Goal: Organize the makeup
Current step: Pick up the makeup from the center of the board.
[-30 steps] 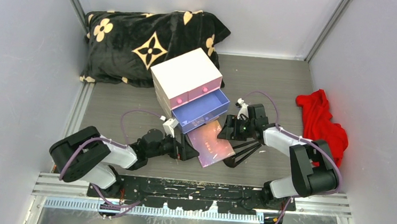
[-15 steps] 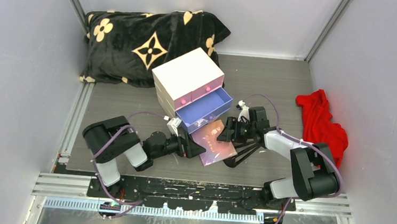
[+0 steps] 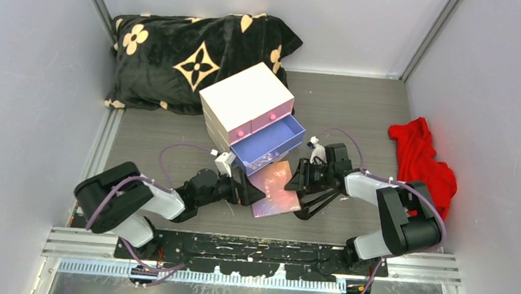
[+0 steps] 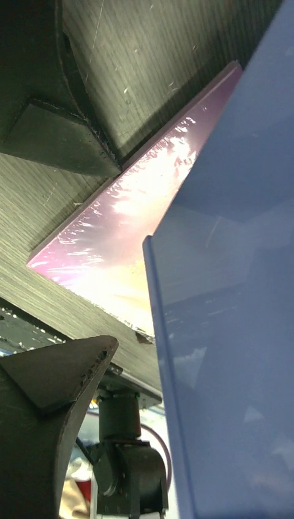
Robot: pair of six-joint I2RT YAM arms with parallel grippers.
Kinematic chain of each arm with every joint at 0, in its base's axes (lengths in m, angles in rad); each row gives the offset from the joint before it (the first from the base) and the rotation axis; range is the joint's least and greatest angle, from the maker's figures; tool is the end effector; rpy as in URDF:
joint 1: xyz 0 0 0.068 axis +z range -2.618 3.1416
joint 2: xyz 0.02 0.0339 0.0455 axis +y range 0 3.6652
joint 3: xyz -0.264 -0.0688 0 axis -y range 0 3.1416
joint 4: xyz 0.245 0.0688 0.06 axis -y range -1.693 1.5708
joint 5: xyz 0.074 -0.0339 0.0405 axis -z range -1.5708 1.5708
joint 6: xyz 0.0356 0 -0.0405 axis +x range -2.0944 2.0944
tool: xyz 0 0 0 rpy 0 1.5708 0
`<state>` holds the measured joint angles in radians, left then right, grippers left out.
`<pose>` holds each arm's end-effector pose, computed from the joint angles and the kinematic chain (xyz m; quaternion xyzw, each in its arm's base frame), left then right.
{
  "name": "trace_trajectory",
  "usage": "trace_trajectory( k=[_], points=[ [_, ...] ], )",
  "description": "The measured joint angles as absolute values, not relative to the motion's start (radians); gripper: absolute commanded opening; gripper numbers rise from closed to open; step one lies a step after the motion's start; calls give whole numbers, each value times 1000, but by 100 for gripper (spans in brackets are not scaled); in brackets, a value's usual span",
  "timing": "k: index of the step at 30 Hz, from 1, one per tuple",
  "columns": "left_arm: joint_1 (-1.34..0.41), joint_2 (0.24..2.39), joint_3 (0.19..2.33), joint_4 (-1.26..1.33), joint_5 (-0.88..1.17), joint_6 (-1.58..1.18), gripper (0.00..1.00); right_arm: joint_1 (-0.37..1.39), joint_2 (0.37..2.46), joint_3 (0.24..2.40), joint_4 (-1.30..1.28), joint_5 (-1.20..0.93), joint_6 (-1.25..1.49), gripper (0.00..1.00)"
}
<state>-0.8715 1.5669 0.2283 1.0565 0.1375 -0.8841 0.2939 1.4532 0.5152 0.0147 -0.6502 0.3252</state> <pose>0.1499 -0.1858 0.1225 0.0362 0.7978 -0.4961 0.3406 0.2273 0.0913 0.1320 -0.0875 0.8999 0.3803 0.1949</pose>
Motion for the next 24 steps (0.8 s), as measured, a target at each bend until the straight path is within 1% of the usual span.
trace_trajectory(
  k=[3, 5, 8, 10, 12, 13, 14, 17, 19, 21, 24],
  points=[
    [-870, 1476, 266, 876, 123, -842, 100, 298, 1458, 496, 43, -685, 347, 45],
    [-870, 1469, 279, 825, 118, -826, 100, 302, 1460, 487, 58, -703, 364, 48],
    [-870, 1483, 281, 827, 115, -825, 100, 315, 1460, 485, 67, -712, 378, 51],
    [-869, 1502, 281, 855, 113, -826, 100, 321, 1459, 485, 72, -715, 384, 51],
    [-869, 1521, 281, 885, 114, -826, 100, 332, 1460, 486, 76, -716, 393, 48],
    [-869, 1527, 281, 895, 114, -827, 100, 338, 1461, 486, 77, -716, 397, 46],
    [-869, 1532, 281, 902, 114, -827, 100, 343, 1464, 486, 80, -716, 400, 40],
    [-868, 1536, 281, 911, 111, -827, 100, 351, 1478, 495, 83, -725, 439, 14],
    [-864, 1535, 280, 910, 97, -826, 100, 342, 1477, 513, 94, -763, 488, 3],
    [-859, 1534, 279, 911, 86, -825, 100, 342, 1473, 551, 120, -811, 529, 1],
    [-859, 1534, 279, 912, 76, -824, 100, 351, 1473, 563, 123, -810, 537, 1]
  ],
)
